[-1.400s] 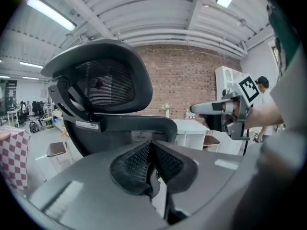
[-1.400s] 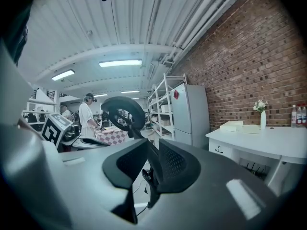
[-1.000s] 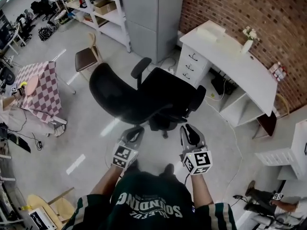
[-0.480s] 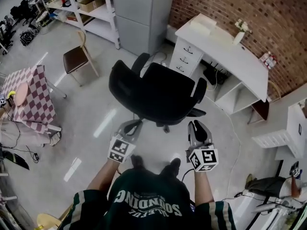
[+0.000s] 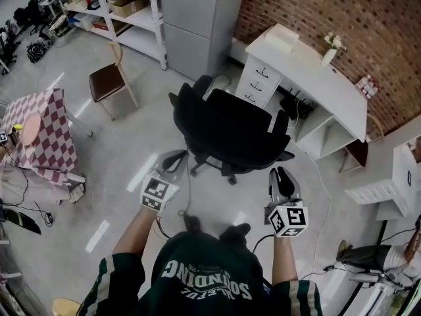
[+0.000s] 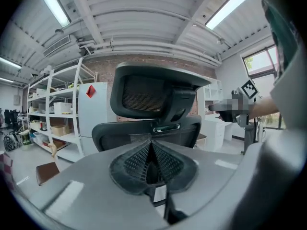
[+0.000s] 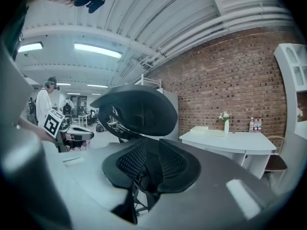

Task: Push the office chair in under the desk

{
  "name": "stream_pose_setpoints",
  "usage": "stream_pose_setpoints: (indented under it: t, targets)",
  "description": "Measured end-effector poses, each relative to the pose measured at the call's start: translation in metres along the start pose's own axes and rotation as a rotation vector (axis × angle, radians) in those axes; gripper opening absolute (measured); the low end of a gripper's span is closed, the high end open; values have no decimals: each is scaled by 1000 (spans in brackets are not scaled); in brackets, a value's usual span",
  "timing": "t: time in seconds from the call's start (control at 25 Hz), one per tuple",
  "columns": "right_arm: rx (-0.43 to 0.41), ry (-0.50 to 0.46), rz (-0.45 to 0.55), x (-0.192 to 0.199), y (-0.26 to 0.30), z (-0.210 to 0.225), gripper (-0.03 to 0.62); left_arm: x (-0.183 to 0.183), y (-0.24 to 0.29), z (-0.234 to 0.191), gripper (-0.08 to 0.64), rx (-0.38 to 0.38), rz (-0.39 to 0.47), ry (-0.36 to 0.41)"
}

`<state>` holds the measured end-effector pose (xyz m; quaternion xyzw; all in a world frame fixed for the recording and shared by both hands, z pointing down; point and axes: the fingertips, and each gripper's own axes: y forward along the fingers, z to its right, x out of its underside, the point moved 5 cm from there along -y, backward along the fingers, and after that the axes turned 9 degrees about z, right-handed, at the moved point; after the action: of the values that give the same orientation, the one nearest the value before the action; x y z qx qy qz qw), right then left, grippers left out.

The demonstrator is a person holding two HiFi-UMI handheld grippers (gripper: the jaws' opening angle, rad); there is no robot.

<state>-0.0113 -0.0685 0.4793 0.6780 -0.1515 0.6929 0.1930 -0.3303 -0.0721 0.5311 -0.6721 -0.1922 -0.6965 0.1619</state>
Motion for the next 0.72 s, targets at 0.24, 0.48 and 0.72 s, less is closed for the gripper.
stream_pose_setpoints:
  t: [0.24, 0.48, 0.72]
  targets:
    - [40, -55, 4, -9, -5, 9, 60, -12, -4, -44, 56, 37, 8, 46]
    - [77, -89, -26, -13, -10, 29, 91, -28, 9, -82, 175, 116, 4, 116]
    - [108, -83, -59, -8, -15, 49, 129, -33, 29, -125, 256, 123, 1, 105]
